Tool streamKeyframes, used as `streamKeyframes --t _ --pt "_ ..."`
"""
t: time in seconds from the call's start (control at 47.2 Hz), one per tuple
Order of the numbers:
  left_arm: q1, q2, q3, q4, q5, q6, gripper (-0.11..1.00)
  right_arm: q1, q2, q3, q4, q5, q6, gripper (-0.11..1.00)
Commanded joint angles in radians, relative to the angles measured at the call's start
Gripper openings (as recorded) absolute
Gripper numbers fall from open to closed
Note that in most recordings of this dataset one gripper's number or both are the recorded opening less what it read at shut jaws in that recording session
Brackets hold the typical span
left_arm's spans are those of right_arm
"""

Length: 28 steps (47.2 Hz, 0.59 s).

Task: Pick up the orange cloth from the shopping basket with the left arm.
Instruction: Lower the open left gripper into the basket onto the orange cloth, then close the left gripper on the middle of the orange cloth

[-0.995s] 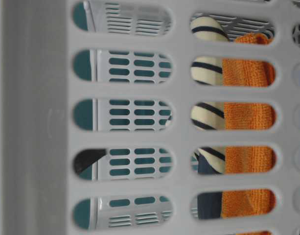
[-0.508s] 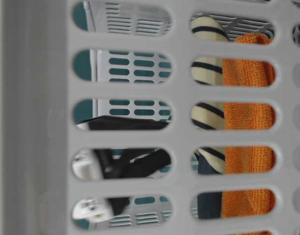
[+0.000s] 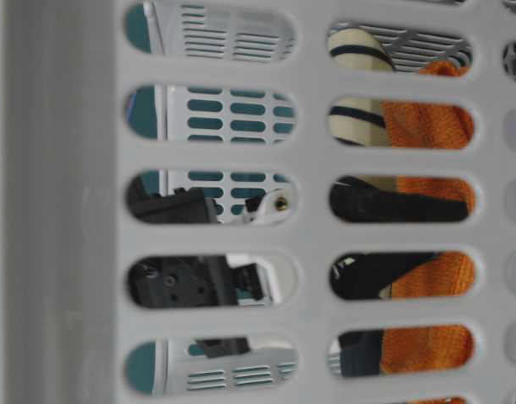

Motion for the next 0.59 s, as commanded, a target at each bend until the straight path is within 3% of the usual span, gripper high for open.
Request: streamKeyframes --t 0.0,0.127,0.36,0.571 --pt "0.0 -0.006 0.018 0.003 -0.008 0.0 0.87 -0.002 0.005 -0.005 0.003 -0.009 0.002 0.0" --pt "-0.002 -0.017 0.023 0.005 0.0 0.015 0.75 -0.002 0.005 0.002 0.003 -0.009 0.002 0.0" --pt "0.002 -0.087 -0.037 0.005 0.048 0.051 0.17 -0.002 0.002 0.003 0.003 -0.009 0.002 0.0" --pt "0.0 -0.152 -0.195 0.005 0.202 0.091 0.16 -0.002 -0.005 0.003 0.003 -0.009 0.003 0.0"
